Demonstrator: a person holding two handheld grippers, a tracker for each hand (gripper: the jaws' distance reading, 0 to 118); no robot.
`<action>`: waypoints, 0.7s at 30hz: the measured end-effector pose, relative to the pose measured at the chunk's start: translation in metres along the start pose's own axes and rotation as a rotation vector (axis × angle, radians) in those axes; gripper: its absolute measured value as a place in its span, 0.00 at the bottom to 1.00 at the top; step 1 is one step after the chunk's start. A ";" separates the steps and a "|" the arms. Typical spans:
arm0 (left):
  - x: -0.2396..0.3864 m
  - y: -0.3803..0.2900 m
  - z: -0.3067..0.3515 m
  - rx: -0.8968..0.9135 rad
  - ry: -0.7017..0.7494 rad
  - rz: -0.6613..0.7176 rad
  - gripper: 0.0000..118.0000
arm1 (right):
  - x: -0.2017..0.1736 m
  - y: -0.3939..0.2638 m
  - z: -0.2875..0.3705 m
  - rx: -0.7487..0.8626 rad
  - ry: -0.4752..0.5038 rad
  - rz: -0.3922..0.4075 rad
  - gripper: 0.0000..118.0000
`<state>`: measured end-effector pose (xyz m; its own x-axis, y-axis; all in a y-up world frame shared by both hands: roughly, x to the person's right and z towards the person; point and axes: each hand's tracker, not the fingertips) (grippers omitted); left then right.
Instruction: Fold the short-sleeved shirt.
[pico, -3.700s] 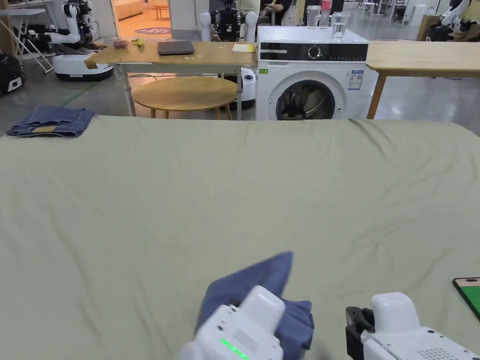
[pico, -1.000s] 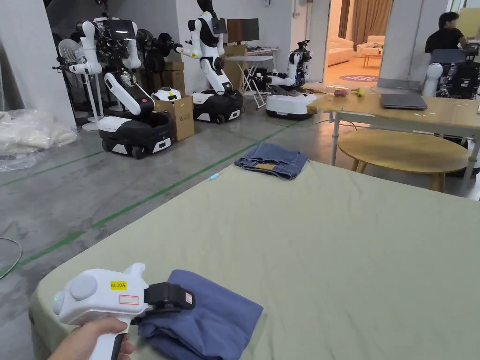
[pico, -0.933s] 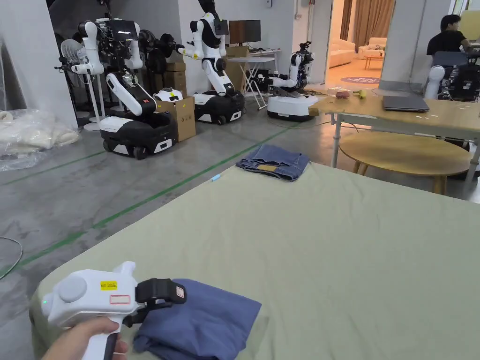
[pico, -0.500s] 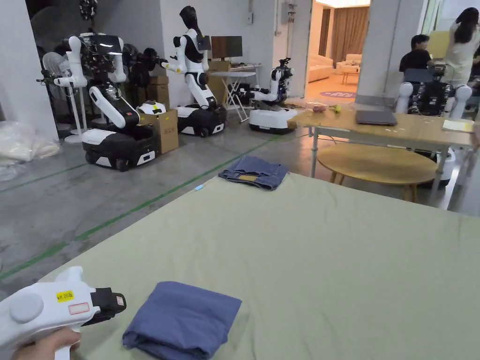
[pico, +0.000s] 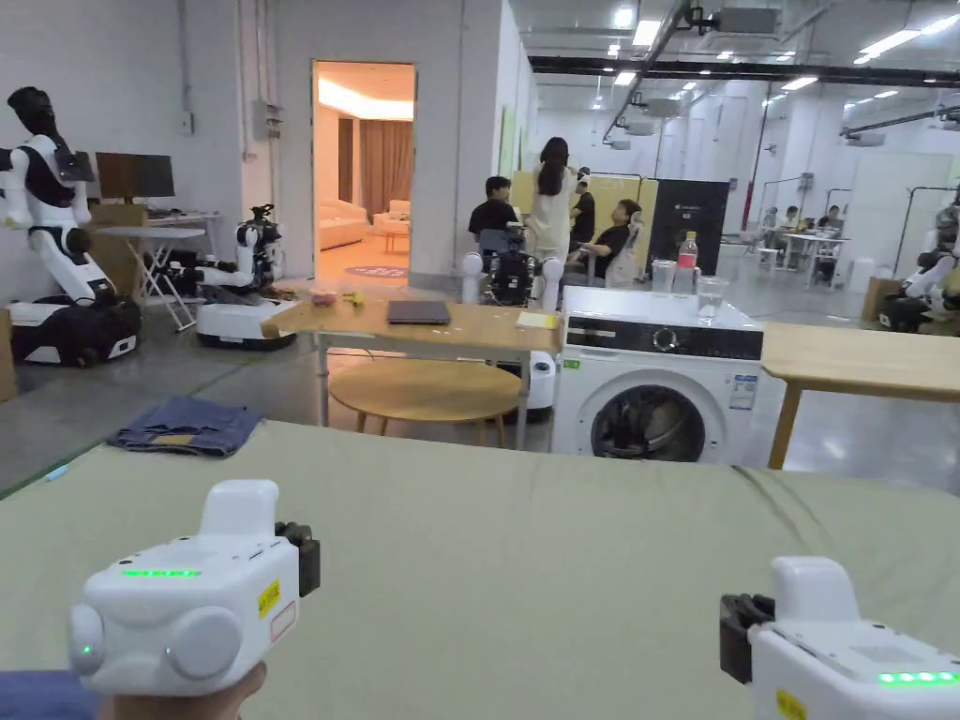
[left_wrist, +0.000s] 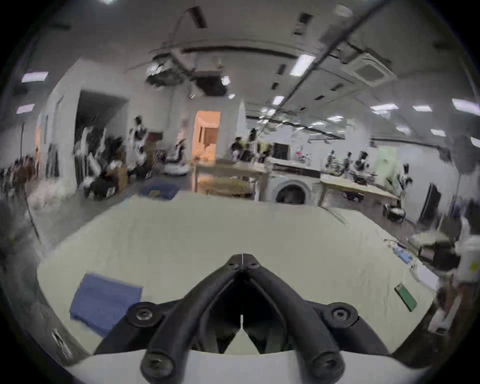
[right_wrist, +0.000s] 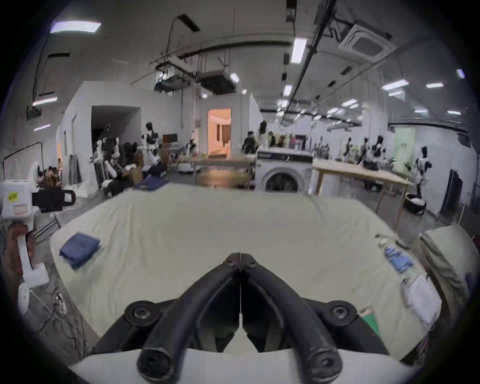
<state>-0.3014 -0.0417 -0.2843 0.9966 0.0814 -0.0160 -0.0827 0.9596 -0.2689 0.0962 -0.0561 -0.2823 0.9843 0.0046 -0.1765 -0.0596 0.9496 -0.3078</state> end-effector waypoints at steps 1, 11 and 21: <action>0.020 0.012 0.003 0.036 -0.005 -0.018 0.00 | 0.003 0.012 0.005 0.031 -0.030 -0.003 0.00; 0.101 0.066 0.027 0.124 -0.051 -0.169 0.00 | 0.024 0.055 0.028 0.145 -0.114 0.033 0.00; 0.091 0.061 0.034 0.133 -0.062 -0.143 0.51 | 0.022 0.049 0.034 0.147 -0.075 -0.025 0.49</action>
<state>-0.2158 0.0333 -0.2694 0.9962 -0.0457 0.0739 0.0553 0.9894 -0.1341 0.1203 0.0010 -0.2692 0.9951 -0.0014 -0.0988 -0.0155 0.9854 -0.1697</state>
